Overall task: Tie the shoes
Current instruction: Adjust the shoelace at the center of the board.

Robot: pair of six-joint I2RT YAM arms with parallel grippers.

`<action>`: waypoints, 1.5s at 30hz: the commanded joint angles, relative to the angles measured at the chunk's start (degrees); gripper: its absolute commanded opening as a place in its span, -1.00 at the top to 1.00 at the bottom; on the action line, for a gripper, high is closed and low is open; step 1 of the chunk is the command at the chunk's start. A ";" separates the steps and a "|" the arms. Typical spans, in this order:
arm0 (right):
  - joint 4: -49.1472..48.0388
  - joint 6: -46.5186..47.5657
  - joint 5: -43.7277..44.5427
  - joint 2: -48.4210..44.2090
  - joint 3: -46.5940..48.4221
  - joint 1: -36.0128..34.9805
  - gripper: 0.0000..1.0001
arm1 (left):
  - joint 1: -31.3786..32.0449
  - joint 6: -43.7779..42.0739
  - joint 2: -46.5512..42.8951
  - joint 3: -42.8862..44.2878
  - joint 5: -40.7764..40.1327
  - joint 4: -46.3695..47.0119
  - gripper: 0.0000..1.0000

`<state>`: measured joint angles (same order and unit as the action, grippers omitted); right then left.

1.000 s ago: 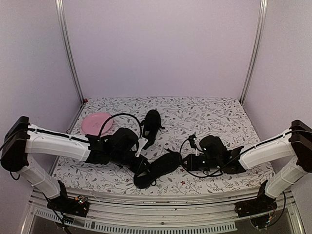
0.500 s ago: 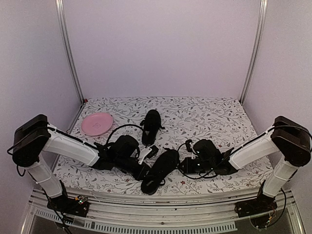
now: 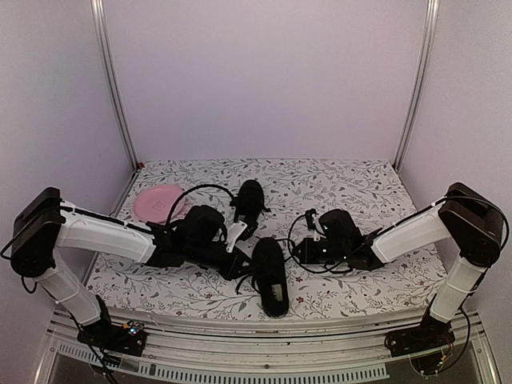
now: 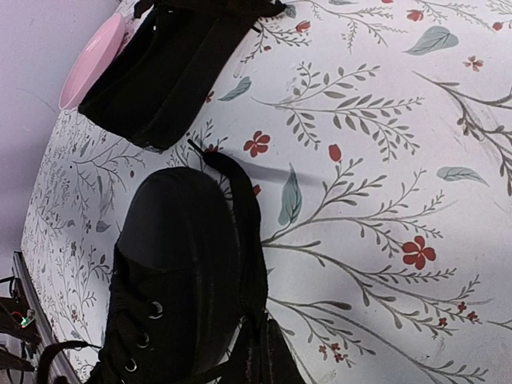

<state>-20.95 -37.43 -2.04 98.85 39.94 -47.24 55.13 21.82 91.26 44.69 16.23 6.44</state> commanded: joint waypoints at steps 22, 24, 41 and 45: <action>-1.02 2.01 -2.69 1.60 0.89 1.20 0.96 | -1.08 -13.71 0.79 -9.32 -5.86 9.61 -0.17; -0.95 2.05 -2.62 1.47 0.85 1.17 0.96 | -1.08 -14.65 1.62 -9.54 -4.65 10.13 -0.17; -0.57 0.16 -1.27 0.27 2.42 1.20 0.96 | -4.01 0.05 -8.22 -13.16 -25.23 -6.78 1.00; -1.09 -0.42 -1.28 1.05 2.78 1.26 0.96 | -5.19 10.03 -16.18 -15.62 -27.56 -19.78 1.00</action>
<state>-20.99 -36.88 -4.54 100.01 41.30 -46.44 51.40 20.49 81.01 31.64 -5.34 2.02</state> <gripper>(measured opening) 0.021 0.004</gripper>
